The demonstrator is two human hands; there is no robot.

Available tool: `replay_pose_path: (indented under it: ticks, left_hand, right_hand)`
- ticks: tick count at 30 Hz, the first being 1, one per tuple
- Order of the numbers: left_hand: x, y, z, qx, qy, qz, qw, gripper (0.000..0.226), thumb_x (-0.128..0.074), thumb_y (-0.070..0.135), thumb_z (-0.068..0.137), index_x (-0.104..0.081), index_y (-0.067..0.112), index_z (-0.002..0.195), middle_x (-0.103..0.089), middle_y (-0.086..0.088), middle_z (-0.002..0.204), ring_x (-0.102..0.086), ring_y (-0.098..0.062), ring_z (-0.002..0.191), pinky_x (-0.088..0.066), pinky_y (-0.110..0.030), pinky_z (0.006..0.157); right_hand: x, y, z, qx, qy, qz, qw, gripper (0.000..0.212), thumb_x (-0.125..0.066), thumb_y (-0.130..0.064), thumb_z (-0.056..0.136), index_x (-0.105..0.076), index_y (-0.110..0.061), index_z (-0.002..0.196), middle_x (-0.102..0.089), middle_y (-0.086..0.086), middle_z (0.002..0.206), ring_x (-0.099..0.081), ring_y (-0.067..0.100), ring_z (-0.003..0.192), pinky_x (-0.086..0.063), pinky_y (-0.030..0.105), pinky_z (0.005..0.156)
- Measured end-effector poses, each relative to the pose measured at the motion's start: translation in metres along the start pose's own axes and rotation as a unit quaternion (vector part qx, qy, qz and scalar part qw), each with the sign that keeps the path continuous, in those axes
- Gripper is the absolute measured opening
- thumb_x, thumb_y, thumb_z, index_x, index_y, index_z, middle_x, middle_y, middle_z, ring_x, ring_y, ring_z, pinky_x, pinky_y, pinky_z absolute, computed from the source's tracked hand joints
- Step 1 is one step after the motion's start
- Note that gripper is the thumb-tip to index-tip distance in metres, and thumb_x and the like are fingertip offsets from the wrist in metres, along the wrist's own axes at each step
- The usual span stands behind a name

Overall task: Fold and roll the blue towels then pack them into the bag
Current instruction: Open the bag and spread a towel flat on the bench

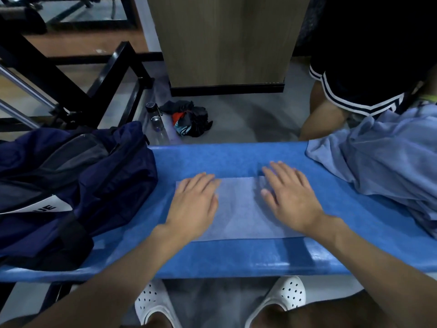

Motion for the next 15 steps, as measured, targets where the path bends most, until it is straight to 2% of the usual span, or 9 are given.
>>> replay_pose_path:
  ticks: [2, 4, 7, 11, 15]
  left_hand:
    - [-0.018, 0.006, -0.011, -0.005, -0.064, 0.003, 0.998, 0.062, -0.02, 0.042, 0.095, -0.049, 0.02, 0.145, -0.04, 0.0, 0.156, -0.031, -0.02, 0.147, -0.023, -0.041, 0.119]
    - [-0.031, 0.0, -0.019, 0.008, -0.106, -0.003, 0.994, 0.069, -0.01, 0.051, 0.093, -0.032, 0.029, 0.155, -0.017, 0.007, 0.165, -0.009, -0.014, 0.153, -0.005, -0.039, 0.123]
    - [-0.036, -0.014, -0.025, 0.014, -0.121, 0.006, 0.993, 0.069, -0.004, 0.059, 0.092, -0.012, 0.039, 0.157, 0.004, 0.014, 0.165, 0.012, -0.007, 0.151, 0.01, -0.035, 0.122]
    - [-0.035, -0.039, -0.035, 0.043, -0.128, 0.022, 0.991, 0.069, -0.001, 0.064, 0.092, 0.0, 0.04, 0.157, 0.013, 0.012, 0.165, 0.026, -0.003, 0.146, 0.014, -0.03, 0.122]
    - [-0.038, -0.042, -0.037, 0.053, -0.146, 0.02, 0.988, 0.071, 0.003, 0.065, 0.09, 0.005, 0.04, 0.156, 0.017, 0.009, 0.165, 0.026, -0.006, 0.147, 0.009, -0.034, 0.123]
  right_hand:
    - [-0.019, -0.019, -0.013, 0.036, -0.064, -0.01, 0.997, 0.068, -0.013, -0.059, 0.097, -0.034, -0.022, 0.15, -0.029, 0.004, 0.158, -0.025, 0.025, 0.147, -0.012, 0.045, 0.116]
    - [-0.034, -0.022, -0.023, 0.041, -0.106, -0.016, 0.993, 0.078, 0.01, -0.066, 0.091, -0.016, -0.03, 0.155, -0.009, -0.002, 0.163, -0.008, 0.019, 0.151, 0.001, 0.042, 0.117]
    - [-0.036, -0.015, -0.026, 0.031, -0.096, -0.024, 0.995, 0.076, 0.014, -0.065, 0.09, -0.01, -0.034, 0.155, -0.005, -0.005, 0.163, -0.004, 0.017, 0.151, 0.004, 0.042, 0.118]
    - [-0.034, -0.007, -0.026, 0.016, -0.092, -0.033, 0.995, 0.07, 0.008, -0.064, 0.093, -0.013, -0.037, 0.154, -0.01, -0.002, 0.163, -0.005, 0.02, 0.151, 0.004, 0.043, 0.119]
    - [-0.036, -0.006, -0.025, 0.012, -0.108, -0.03, 0.994, 0.075, 0.02, -0.066, 0.085, 0.002, -0.041, 0.153, 0.008, -0.007, 0.163, 0.01, 0.017, 0.15, 0.013, 0.04, 0.118]
Point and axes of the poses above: each hand's wrist, its own z-axis towards the middle knuckle, its own x-axis out of the back of the hand, y = z × x, the point moved 10 cm from there along z, towards the middle knuckle
